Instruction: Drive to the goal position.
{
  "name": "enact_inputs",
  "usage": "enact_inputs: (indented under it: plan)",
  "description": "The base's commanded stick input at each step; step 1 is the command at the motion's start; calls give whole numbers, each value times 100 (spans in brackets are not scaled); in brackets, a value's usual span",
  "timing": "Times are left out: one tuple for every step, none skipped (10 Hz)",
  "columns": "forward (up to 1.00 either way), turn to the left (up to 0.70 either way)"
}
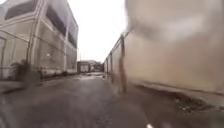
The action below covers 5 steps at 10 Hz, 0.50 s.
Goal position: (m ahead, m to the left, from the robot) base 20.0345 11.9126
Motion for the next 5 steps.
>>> enact_inputs:
  plan:
    - [50,7]
    - [50,7]
    - [50,7]
    - [50,7]
    - [50,7]
